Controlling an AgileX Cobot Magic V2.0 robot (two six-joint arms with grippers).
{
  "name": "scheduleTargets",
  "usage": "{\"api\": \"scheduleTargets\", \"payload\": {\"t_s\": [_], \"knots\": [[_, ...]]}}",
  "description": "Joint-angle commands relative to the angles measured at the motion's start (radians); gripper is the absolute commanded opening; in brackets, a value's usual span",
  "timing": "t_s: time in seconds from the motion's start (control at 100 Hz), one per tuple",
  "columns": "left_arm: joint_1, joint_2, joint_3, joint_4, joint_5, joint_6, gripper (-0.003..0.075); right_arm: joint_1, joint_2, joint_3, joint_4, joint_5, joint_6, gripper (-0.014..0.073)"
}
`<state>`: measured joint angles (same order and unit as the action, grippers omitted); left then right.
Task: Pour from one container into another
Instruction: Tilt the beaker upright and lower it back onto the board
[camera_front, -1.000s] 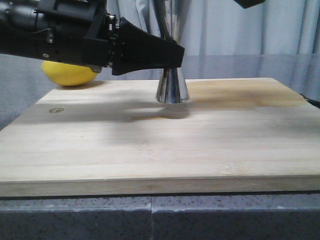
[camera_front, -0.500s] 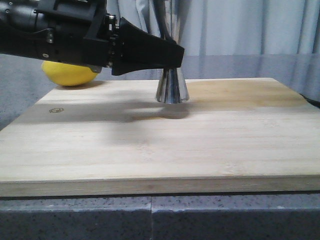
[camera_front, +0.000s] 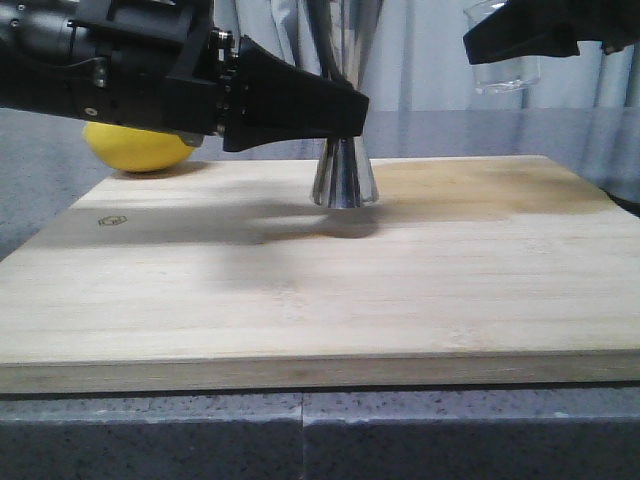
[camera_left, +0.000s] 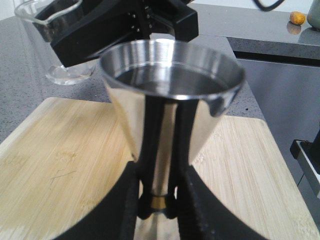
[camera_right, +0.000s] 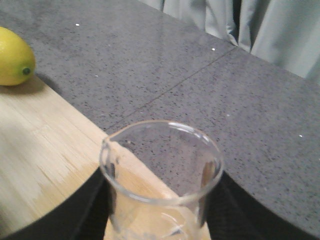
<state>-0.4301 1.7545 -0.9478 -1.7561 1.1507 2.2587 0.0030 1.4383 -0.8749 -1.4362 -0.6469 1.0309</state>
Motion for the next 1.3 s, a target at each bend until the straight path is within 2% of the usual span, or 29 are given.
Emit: {"api": "scheduleTargets", "payload": {"t_s": [0.0, 0.6, 0.9, 1.29], "knots": [[-0.011, -0.040, -0.029, -0.061, 0.118, -0.007, 0.0008, -0.020, -0.006, -0.034, 0.083, -0.138, -0.064, 0.0196], [-0.011, -0.040, -0.029, -0.061, 0.118, -0.007, 0.0008, -0.020, 0.130, -0.030, 0.124, -0.245, -0.201, 0.0196], [-0.011, -0.040, -0.029, -0.061, 0.118, -0.007, 0.0008, -0.020, 0.190, 0.041, 0.259, -0.340, -0.344, 0.0196], [-0.011, -0.040, -0.029, -0.061, 0.118, -0.023, 0.0008, -0.020, 0.216, 0.058, 0.297, -0.375, -0.416, 0.0196]]}}
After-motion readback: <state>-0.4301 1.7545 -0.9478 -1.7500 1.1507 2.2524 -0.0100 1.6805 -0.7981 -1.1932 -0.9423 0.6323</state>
